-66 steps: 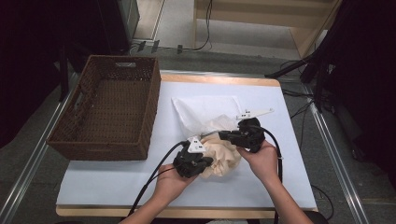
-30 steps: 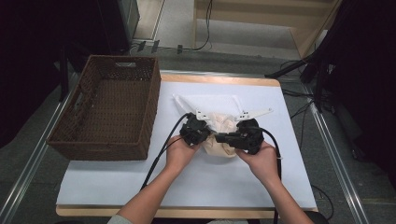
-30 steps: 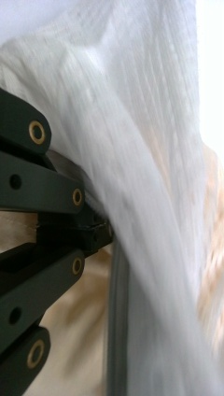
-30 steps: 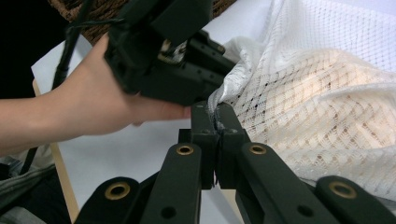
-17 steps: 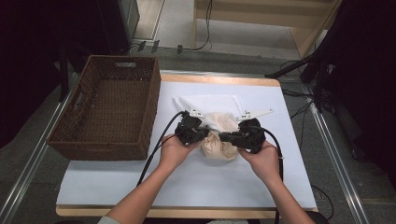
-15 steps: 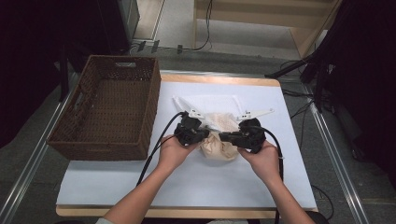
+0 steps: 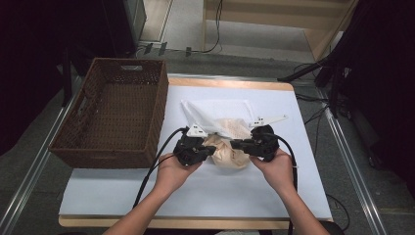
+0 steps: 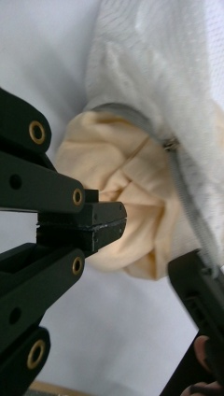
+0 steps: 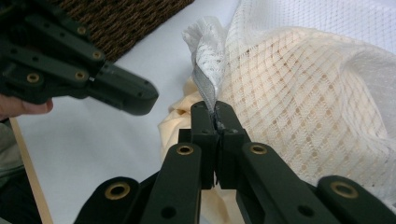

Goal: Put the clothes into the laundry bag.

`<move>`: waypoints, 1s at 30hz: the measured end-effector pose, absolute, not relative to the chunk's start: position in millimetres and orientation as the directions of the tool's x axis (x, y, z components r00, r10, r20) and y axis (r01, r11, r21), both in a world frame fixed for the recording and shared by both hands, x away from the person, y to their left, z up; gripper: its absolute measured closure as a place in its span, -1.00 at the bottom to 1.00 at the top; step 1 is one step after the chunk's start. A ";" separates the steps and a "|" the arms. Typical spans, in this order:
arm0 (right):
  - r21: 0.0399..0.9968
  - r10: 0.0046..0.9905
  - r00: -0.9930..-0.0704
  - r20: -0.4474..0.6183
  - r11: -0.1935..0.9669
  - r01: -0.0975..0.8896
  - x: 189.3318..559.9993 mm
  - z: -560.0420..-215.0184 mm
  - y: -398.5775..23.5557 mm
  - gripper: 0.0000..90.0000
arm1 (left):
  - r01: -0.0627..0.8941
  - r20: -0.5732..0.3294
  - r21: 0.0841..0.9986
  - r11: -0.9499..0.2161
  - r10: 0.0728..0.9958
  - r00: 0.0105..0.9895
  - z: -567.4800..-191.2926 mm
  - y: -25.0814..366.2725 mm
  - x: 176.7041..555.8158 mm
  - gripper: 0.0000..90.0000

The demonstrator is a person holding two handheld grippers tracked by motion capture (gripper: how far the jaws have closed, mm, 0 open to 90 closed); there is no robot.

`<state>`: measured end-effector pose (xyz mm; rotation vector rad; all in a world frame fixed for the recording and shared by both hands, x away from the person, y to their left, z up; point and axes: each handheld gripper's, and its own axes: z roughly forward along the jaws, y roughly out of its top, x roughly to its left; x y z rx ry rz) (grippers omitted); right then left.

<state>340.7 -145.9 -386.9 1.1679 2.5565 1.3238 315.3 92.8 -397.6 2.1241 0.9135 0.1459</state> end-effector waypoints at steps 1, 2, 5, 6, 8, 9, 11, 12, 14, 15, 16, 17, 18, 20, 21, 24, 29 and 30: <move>0.714 0.633 -0.717 0.292 0.354 0.604 340.7 -386.9 -145.9 0.97 | 0.564 -0.191 0.714 -0.416 0.658 0.728 -400.0 93.7 312.7 1.00; 0.718 0.634 -0.717 0.290 0.351 0.601 340.6 -386.9 -147.4 0.97 | 0.564 -0.194 0.714 -0.415 0.657 0.729 -406.1 96.1 308.1 1.00; 0.717 0.637 -0.712 0.295 0.345 0.606 340.7 -387.0 -149.0 0.97 | 0.576 -0.199 0.704 -0.416 0.663 0.722 -417.5 96.6 302.8 1.00; 0.716 0.637 -0.711 0.297 0.344 0.608 341.0 -387.1 -149.2 0.97 | 0.576 -0.199 0.704 -0.416 0.663 0.722 -417.5 96.6 302.8 1.00; 0.715 0.638 -0.710 0.298 0.343 0.609 341.1 -387.2 -149.3 0.97 | 0.582 -0.200 0.693 -0.425 0.663 0.722 -426.0 96.1 300.4 1.00; 0.715 0.639 -0.709 0.299 0.342 0.610 341.3 -387.0 -149.2 0.97 | 0.586 -0.204 0.691 -0.422 0.664 0.719 -428.6 95.5 299.7 1.00; 0.718 0.636 -0.712 0.296 0.343 0.605 342.1 -386.7 -148.7 0.97 | 0.591 -0.201 0.680 -0.433 0.666 0.719 -438.9 91.0 296.2 1.00; 0.719 0.637 -0.711 0.298 0.341 0.606 342.3 -386.4 -148.5 0.97 | 0.596 -0.205 0.675 -0.436 0.665 0.718 -442.5 89.1 295.2 1.00; 0.718 0.638 -0.711 0.298 0.341 0.606 342.5 -386.0 -148.4 0.97 | 0.598 -0.202 0.669 -0.442 0.666 0.718 -445.6 87.0 294.1 1.00; 0.720 0.638 -0.711 0.295 0.340 0.604 343.1 -385.6 -148.5 0.97 | 0.595 -0.196 0.663 -0.454 0.662 0.724 -452.1 82.5 291.5 1.00; 0.721 0.639 -0.711 0.294 0.341 0.604 343.4 -385.4 -148.7 0.97 | 0.593 -0.193 0.664 -0.456 0.662 0.724 -454.6 80.7 290.5 1.00; 0.721 0.638 -0.712 0.294 0.341 0.603 343.7 -385.3 -148.7 0.97 | 0.596 -0.197 0.657 -0.462 0.659 0.726 -457.7 78.2 290.1 1.00; 0.721 0.638 -0.712 0.294 0.341 0.603 343.7 -385.3 -148.7 0.97 | 0.596 -0.197 0.657 -0.462 0.659 0.726 -457.7 78.2 290.1 1.00; 0.721 0.636 -0.714 0.292 0.344 0.601 344.1 -385.1 -148.3 0.97 | 0.593 -0.193 0.657 -0.466 0.656 0.730 -464.5 69.5 290.1 1.00; 0.721 0.636 -0.714 0.292 0.344 0.601 344.0 -385.0 -148.0 0.97 | 0.593 -0.193 0.657 -0.466 0.656 0.730 -464.5 69.5 290.1 1.00; 0.722 0.638 -0.714 0.289 0.345 0.600 343.6 -384.7 -147.7 0.97 | 0.584 -0.182 0.670 -0.458 0.661 0.728 -471.9 57.7 295.4 1.00; 0.718 0.638 -0.713 0.290 0.348 0.603 343.6 -386.1 -147.9 0.97 | 0.575 -0.170 0.688 -0.442 0.673 0.720 -473.4 47.4 302.7 1.00; 0.718 0.638 -0.713 0.290 0.348 0.603 343.6 -386.1 -147.9 0.97 | 0.571 -0.167 0.692 -0.441 0.672 0.722 -472.8 44.7 304.7 1.00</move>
